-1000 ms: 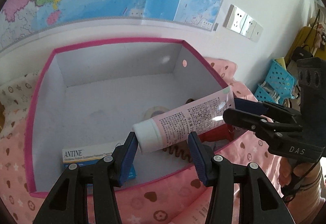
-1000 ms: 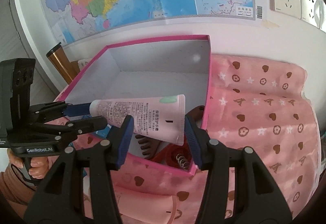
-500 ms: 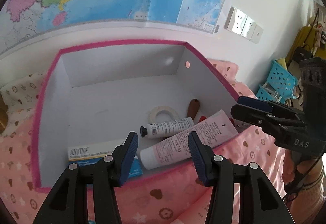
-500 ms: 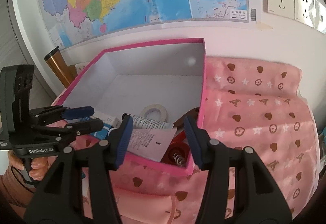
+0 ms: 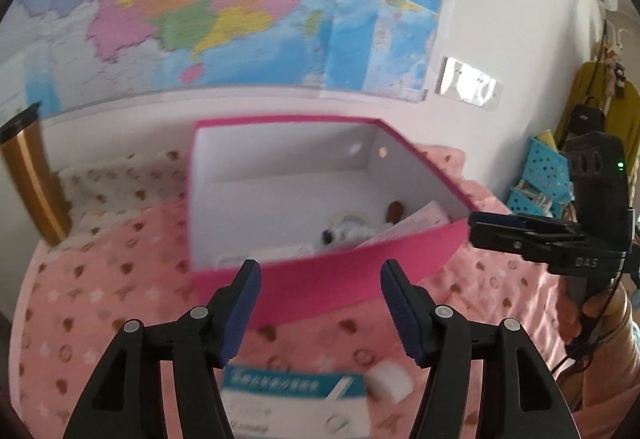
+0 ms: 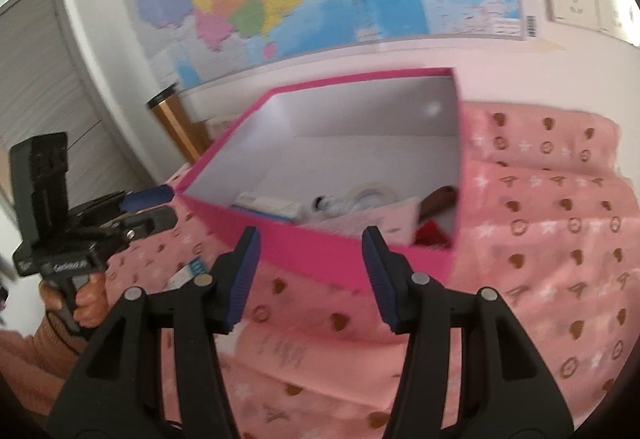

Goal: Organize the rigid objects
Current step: 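Move the right gripper to the blue-and-white medicine carton on the sheet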

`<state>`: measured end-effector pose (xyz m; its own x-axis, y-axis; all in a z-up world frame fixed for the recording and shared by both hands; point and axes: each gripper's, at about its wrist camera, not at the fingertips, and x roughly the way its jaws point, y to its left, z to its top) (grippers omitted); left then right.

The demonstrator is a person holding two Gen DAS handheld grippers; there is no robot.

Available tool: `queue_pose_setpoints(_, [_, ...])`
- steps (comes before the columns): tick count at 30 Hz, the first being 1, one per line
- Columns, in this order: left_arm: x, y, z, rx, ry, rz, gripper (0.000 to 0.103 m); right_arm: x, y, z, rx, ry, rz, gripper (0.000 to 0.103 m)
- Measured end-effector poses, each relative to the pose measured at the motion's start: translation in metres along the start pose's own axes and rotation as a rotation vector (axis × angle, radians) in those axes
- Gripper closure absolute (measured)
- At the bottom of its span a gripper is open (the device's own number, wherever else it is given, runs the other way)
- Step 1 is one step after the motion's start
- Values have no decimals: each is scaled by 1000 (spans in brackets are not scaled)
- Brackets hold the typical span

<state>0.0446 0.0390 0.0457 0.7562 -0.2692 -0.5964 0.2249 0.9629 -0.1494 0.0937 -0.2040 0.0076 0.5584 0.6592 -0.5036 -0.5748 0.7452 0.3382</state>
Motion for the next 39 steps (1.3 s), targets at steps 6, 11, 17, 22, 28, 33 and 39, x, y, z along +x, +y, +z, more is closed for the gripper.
queue_pose_setpoints(6, [-3, 29, -29, -83, 54, 53, 40, 26, 15, -18, -19, 97, 67, 48])
queue_pose_setpoints(11, [0, 42, -49, -120, 99, 84, 40, 64, 19, -35, -9, 226, 126, 48])
queue_pose_setpoints(17, [2, 53, -61, -151, 126, 101, 40, 89, 23, -53, -17, 329, 140, 48])
queue_pose_setpoints(22, [8, 58, -68, -165, 153, 96, 40, 81, 30, -59, -65, 364, 150, 48])
queue_pose_setpoints(28, [11, 58, -76, -167, 177, 75, 40, 70, 45, -65, -97, 378, 183, 48])
queue_pose_setpoints(33, [13, 54, -79, -160, 194, 55, 40, 81, 63, -68, -97, 387, 228, 48])
queue_pose_setpoints(39, [16, 50, -86, -159, 220, 18, 40, 94, 74, -71, -92, 405, 242, 48])
